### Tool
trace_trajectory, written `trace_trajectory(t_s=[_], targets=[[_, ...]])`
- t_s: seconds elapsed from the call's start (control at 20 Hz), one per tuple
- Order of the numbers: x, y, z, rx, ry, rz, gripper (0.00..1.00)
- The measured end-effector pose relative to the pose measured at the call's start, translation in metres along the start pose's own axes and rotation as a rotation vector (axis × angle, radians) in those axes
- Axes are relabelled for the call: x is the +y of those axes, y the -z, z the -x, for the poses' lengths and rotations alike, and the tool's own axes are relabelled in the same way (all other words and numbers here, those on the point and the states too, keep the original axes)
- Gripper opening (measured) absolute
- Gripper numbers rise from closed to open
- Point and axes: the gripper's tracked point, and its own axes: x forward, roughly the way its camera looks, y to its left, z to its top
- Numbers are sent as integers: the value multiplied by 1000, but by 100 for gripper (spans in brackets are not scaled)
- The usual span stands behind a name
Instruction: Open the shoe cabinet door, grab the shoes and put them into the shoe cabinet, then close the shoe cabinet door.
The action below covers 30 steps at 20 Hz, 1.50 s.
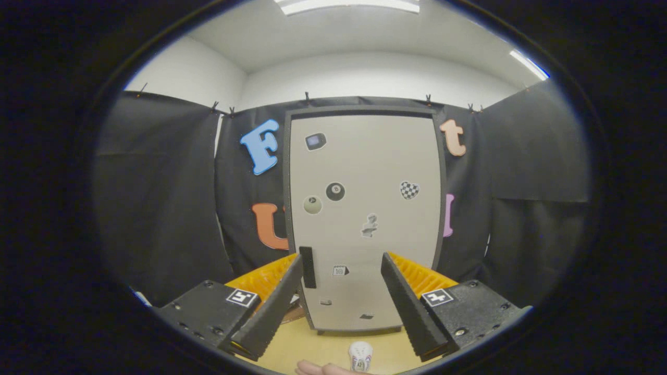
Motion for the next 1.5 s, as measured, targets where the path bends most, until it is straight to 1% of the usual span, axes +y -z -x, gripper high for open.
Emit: trace_trajectory(t_s=[0.45,0.7,0.85,0.95,1.15,1.2,1.25,1.35,1.4,1.5], targets=[[21,30,-71,31,-17,13,99],[46,53,-124,64,-72,11,99],[55,70,-154,95,-80,14,99],[66,82,-173,126,-106,7,99],[73,98,-203,160,-90,17,92],[70,103,-210,168,-72,21,87],[69,107,-214,181,-59,16,84],[70,114,-220,195,-54,-6,72],[73,116,-222,201,-63,-25,56],[74,115,-222,198,-59,-42,43]])
